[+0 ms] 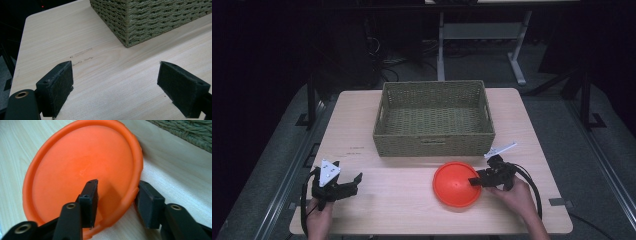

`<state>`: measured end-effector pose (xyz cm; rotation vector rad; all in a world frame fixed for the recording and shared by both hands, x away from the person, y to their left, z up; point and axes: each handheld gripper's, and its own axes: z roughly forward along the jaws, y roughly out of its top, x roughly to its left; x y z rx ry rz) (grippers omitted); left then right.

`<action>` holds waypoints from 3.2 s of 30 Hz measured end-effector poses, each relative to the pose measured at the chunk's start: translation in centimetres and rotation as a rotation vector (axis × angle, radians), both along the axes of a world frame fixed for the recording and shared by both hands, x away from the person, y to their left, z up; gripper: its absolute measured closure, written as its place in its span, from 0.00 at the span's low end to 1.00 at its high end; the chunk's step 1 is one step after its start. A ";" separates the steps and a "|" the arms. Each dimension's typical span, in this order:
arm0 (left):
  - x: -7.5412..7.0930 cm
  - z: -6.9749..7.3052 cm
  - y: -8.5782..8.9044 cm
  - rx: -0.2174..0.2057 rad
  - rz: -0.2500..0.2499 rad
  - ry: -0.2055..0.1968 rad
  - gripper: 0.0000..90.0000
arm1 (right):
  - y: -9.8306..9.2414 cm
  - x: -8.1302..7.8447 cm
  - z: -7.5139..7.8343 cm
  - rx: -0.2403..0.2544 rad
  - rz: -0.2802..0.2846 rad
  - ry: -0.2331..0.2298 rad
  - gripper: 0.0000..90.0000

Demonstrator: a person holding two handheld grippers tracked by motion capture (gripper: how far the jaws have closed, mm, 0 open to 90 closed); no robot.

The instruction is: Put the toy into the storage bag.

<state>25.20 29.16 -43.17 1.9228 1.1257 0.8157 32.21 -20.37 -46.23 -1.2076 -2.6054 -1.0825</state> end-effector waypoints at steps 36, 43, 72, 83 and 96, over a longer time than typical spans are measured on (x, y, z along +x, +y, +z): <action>-0.1 0.0 -0.1 0.004 0.006 -0.001 0.14 | -0.1 -2.3 5.1 0.130 0.006 -0.100 0.91; -0.1 0.0 0.1 0.002 0.012 -0.002 0.14 | 0.2 -2.8 6.8 0.117 0.019 -0.125 0.91; -0.1 0.1 0.2 0.007 0.012 0.003 0.14 | -0.4 -1.0 12.7 0.076 0.035 -0.156 0.91; -0.1 0.0 0.1 0.002 0.016 0.000 0.14 | -0.5 -0.1 15.0 0.081 0.044 -0.165 0.91; -0.1 0.1 0.2 0.001 0.019 0.001 0.14 | 0.0 1.0 17.1 0.069 0.043 -0.178 0.91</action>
